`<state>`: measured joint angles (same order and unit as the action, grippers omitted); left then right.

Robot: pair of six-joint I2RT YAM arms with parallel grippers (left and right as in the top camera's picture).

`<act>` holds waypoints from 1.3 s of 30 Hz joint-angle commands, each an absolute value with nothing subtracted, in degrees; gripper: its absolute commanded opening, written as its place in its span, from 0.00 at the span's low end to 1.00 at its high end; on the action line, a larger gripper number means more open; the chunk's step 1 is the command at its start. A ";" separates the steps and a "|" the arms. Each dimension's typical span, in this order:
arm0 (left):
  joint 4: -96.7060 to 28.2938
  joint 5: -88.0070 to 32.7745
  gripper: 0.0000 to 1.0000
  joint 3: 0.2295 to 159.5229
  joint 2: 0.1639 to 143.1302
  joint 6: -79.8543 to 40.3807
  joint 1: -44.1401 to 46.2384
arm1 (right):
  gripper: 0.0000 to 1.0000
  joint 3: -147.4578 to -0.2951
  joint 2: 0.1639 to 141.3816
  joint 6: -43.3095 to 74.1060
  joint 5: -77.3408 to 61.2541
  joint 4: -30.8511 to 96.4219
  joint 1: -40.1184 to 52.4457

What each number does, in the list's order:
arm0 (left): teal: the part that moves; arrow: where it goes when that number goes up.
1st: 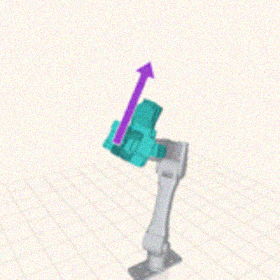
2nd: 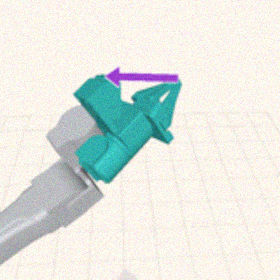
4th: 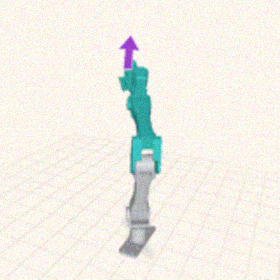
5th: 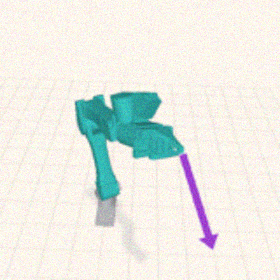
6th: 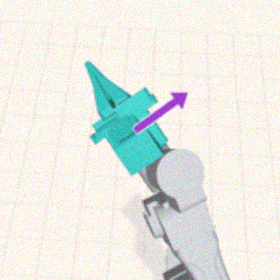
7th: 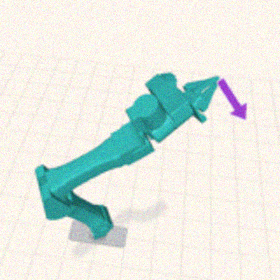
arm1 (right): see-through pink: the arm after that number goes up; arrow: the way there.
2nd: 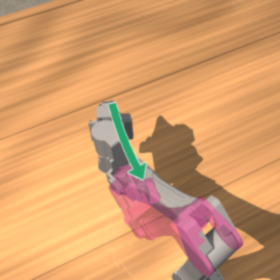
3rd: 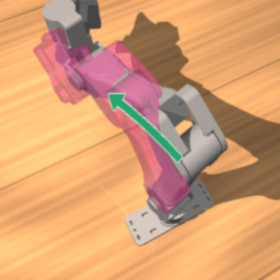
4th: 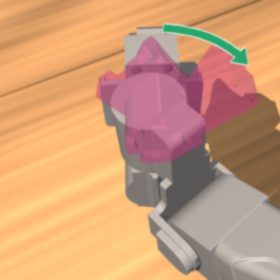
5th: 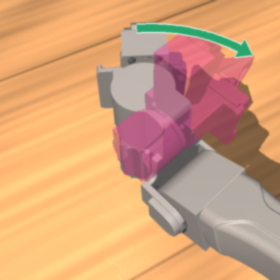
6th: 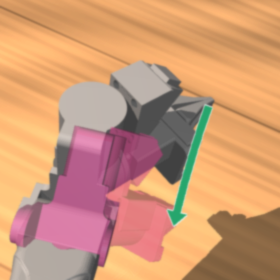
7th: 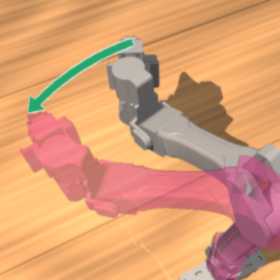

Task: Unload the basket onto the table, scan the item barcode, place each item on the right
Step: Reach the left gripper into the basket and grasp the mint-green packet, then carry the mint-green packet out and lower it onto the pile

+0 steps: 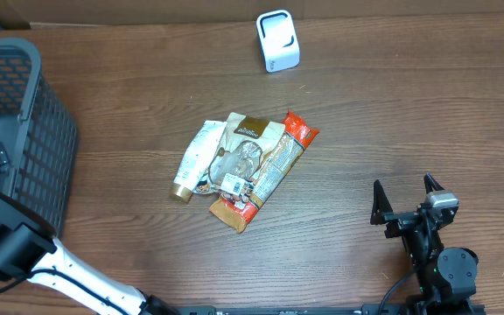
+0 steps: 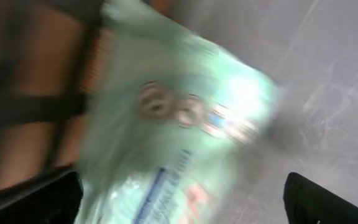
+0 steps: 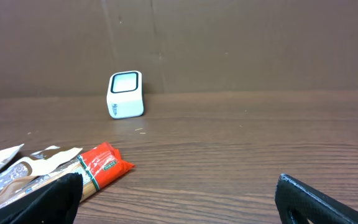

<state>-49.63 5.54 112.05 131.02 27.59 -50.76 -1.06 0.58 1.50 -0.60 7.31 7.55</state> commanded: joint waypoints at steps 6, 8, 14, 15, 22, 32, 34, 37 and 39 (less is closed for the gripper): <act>-49.91 1.48 0.32 111.68 133.49 28.14 -50.94 | 1.00 -1.67 0.16 1.76 -0.05 7.18 7.75; -49.87 1.45 0.15 111.70 133.49 27.00 -50.94 | 1.00 -1.67 0.16 1.74 -0.05 7.18 7.75; -50.59 0.84 0.04 111.72 133.27 22.85 -50.65 | 1.00 -1.67 0.16 1.74 -0.05 7.18 7.75; -50.78 0.25 0.04 111.81 132.99 22.85 -50.57 | 1.00 -1.67 0.16 1.74 -0.05 7.18 7.75; -51.16 -7.25 0.04 116.14 126.28 16.14 -49.52 | 1.00 -1.67 0.16 1.74 -0.05 7.18 7.75; -52.86 -16.32 0.04 121.14 105.60 4.71 -47.46 | 1.00 -1.67 0.16 1.76 -0.05 7.18 7.75; -54.22 -21.78 0.04 121.14 101.25 3.55 -46.44 | 1.00 -1.67 0.16 1.74 -0.05 7.18 7.75; -58.61 -33.87 0.04 121.14 96.18 3.16 -44.10 | 1.00 -1.67 0.16 1.74 -0.05 7.18 7.75; -63.48 -37.89 0.04 121.14 94.02 3.20 -41.08 | 1.00 -1.67 0.16 1.76 -0.05 7.18 7.75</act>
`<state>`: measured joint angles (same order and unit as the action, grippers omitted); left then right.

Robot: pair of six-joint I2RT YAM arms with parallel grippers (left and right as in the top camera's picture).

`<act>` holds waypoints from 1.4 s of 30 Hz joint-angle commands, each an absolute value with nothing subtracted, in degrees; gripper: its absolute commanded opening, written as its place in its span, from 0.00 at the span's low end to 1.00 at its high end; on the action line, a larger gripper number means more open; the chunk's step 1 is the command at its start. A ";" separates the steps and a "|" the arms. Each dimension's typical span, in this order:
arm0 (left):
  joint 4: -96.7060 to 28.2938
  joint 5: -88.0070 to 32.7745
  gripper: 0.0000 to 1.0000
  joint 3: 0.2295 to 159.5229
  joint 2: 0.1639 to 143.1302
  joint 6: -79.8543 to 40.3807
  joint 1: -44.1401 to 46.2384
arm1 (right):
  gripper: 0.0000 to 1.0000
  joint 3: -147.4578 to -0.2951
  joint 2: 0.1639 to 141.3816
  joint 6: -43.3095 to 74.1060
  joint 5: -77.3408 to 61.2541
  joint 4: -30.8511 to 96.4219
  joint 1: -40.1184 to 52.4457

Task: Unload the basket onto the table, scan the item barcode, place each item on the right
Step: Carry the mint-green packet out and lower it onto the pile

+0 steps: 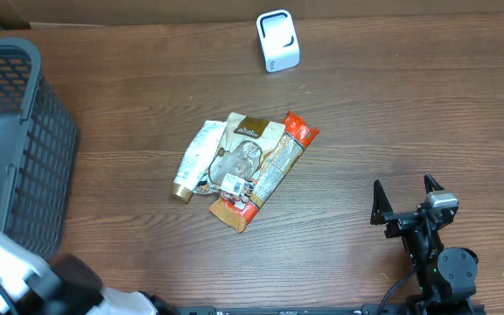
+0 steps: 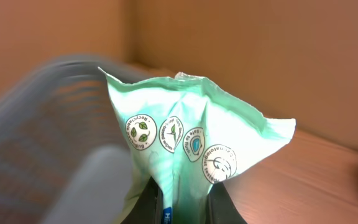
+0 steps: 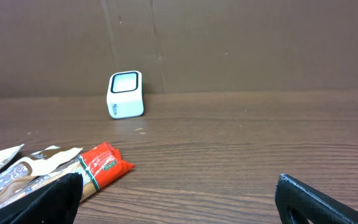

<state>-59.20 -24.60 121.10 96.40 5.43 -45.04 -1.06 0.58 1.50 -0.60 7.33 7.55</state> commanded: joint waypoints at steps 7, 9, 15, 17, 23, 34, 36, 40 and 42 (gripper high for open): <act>-77.73 -32.45 0.04 120.66 95.39 7.73 -21.87 | 1.00 -1.67 0.16 1.74 -0.05 7.18 7.75; -80.75 -25.26 0.04 120.29 97.43 8.43 -15.68 | 1.00 -1.67 0.16 1.74 -0.05 7.18 7.75; -84.66 -17.58 0.04 117.34 105.78 8.38 -2.61 | 1.00 -1.67 0.16 1.76 -0.05 7.18 7.75; -84.47 -17.30 0.04 115.59 108.86 8.67 0.67 | 1.00 -1.67 0.16 1.74 -0.05 7.18 7.75; -82.56 -15.42 0.04 110.24 117.03 8.51 7.27 | 1.00 -1.67 0.16 1.74 -0.05 7.18 7.75; -81.01 -14.57 1.00 103.44 119.17 5.72 12.88 | 1.00 -1.67 0.16 1.74 -0.05 7.18 7.75; -81.01 -14.57 1.00 103.44 119.15 5.50 13.39 | 1.00 -1.67 0.16 1.74 -0.05 7.18 7.75; -80.86 -14.61 1.00 103.94 119.00 5.06 13.67 | 1.00 -1.67 0.16 1.74 -0.05 7.18 7.75; -80.93 -14.85 1.00 104.68 118.24 4.84 13.67 | 1.00 -1.67 0.16 1.74 -0.05 7.18 7.75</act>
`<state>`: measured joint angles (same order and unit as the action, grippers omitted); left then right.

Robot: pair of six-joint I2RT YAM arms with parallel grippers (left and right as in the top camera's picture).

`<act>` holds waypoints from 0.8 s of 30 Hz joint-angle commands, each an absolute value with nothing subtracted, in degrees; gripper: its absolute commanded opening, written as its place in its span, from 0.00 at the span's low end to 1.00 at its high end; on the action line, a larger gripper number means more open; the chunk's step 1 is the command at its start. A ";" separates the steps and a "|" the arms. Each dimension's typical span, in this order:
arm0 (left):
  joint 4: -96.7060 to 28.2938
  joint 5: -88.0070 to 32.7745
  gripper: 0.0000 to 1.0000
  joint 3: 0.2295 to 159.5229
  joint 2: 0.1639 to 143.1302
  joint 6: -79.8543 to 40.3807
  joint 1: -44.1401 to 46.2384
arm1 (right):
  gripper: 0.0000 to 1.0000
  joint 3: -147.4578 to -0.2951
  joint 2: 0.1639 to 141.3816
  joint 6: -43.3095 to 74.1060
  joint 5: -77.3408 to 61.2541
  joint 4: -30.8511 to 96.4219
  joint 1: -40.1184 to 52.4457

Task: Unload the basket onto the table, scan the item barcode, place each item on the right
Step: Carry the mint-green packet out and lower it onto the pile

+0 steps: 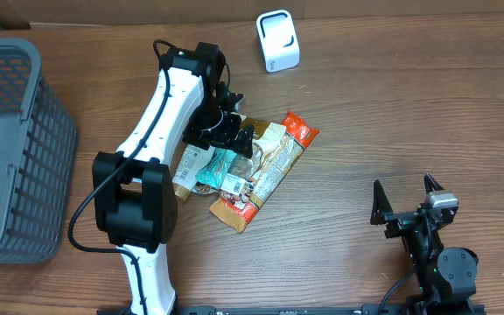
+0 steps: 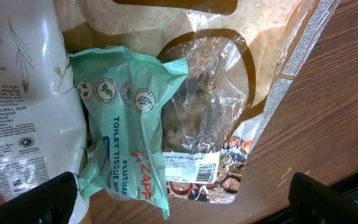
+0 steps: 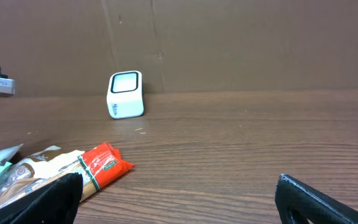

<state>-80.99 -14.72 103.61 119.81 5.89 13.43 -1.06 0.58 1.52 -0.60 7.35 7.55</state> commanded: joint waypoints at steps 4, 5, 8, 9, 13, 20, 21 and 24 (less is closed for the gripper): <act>-80.88 -14.85 1.00 106.98 113.60 4.62 13.67 | 1.00 -1.67 0.16 1.74 -0.05 7.18 7.75; -80.68 -14.83 1.00 107.66 111.70 4.29 13.65 | 1.00 -1.67 0.16 1.74 -0.05 7.18 7.75; -79.46 -14.70 1.00 109.12 105.49 4.21 13.41 | 1.00 -1.67 0.16 1.74 -0.05 7.18 7.75; -78.87 -14.44 1.00 109.51 102.78 4.19 13.28 | 1.00 -1.67 0.16 1.74 -0.05 7.18 7.75; -76.07 -13.96 0.99 109.80 91.90 3.75 12.03 | 1.00 -1.67 0.16 1.74 -0.05 7.18 7.75; -74.85 -8.56 1.00 109.78 79.07 3.81 10.79 | 1.00 -1.67 0.16 1.74 -0.05 7.18 7.75; -75.11 -7.64 1.00 109.78 77.93 3.81 10.79 | 1.00 -1.67 0.16 1.74 -0.05 7.18 7.75; -76.05 -5.89 0.99 109.78 75.83 3.84 10.79 | 1.00 -1.67 0.16 1.74 -0.05 7.18 7.75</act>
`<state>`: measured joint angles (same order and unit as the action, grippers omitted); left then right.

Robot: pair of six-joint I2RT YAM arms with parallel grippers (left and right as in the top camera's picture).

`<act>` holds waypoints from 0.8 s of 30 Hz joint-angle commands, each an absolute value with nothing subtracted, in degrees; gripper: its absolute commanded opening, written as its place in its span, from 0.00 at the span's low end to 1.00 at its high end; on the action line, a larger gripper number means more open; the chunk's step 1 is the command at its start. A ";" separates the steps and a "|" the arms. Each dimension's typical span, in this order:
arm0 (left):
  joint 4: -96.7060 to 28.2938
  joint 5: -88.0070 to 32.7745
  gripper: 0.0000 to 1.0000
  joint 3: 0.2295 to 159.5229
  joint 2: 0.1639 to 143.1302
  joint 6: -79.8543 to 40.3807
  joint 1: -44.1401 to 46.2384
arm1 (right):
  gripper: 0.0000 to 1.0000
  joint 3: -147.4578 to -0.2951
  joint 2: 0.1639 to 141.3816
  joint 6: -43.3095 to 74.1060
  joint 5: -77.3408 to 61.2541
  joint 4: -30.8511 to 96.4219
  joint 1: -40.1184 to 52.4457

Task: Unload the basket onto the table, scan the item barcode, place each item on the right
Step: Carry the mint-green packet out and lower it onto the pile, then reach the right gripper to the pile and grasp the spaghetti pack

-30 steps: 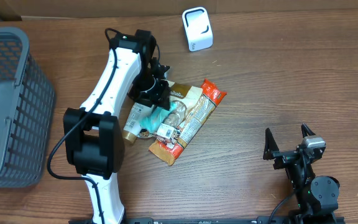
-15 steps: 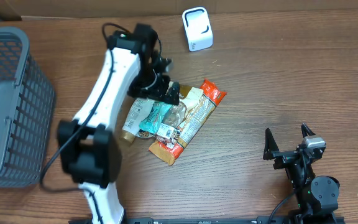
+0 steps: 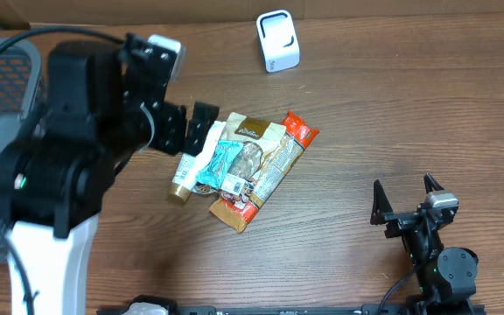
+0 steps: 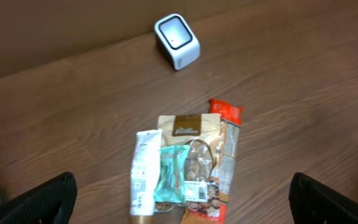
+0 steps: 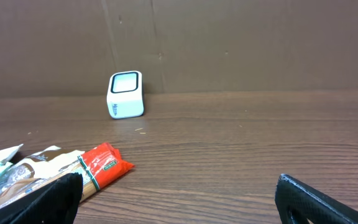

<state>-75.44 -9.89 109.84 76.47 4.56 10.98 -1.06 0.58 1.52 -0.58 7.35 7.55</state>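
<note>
A teal toilet-tissue pack (image 3: 220, 164) lies on a pile in the middle of the table, between a white tube (image 3: 191, 159) and a brown window bag (image 3: 254, 145). A red-ended pack (image 3: 280, 159) lies on the pile's right. The white scanner (image 3: 277, 40) stands at the back. My left gripper (image 3: 189, 124) hangs open, high over the pile's left side, holding nothing. From the left wrist the teal pack (image 4: 174, 173) and scanner (image 4: 176, 42) lie far below the left gripper (image 4: 182, 199). My right gripper (image 5: 179, 186) rests open near the front right, facing the scanner (image 5: 125, 94).
A grey mesh basket stands at the left edge, partly hidden by my left arm. A cardboard wall runs along the back of the wooden table (image 3: 392, 114).
My left gripper was low over the pile, open, with the teal pack lying just under it. Now it is high above the table. The teal pack stays on the pile. The right arm has not moved.
My left gripper was open at the basket, close to the teal pack. Then it was shut on the pack, holding it up over the basket. Later the pack lay on the pile with the gripper open above it, and now the gripper is raised.
</note>
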 commanded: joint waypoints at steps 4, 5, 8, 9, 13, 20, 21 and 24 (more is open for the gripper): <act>-77.87 -5.76 1.00 109.78 75.24 3.84 10.79 | 1.00 -1.67 0.16 1.65 0.01 7.11 7.75; -78.19 -5.76 1.00 109.75 75.35 3.84 10.79 | 1.00 -1.67 0.16 1.52 0.16 7.11 7.75; -79.07 -5.78 1.00 109.75 76.01 3.84 10.79 | 1.00 -1.67 0.16 1.56 -0.08 7.18 7.75; -79.15 -5.78 1.00 109.75 76.09 3.84 10.79 | 1.00 -1.67 0.16 1.58 -0.23 7.18 7.75; -79.24 -5.78 1.00 109.73 76.82 3.84 10.79 | 1.00 -1.67 0.16 8.25 -4.56 6.94 7.75; -79.29 -5.78 1.00 109.65 77.80 3.84 10.79 | 1.00 -2.68 2.98 21.43 -18.26 7.16 7.75; -79.29 -5.78 1.00 109.65 77.91 3.84 10.79 | 1.00 -3.29 4.64 22.76 -21.06 7.18 7.75; -79.29 -5.78 1.00 109.65 78.11 3.84 10.79 | 1.00 -6.13 10.41 24.32 -27.44 7.22 7.75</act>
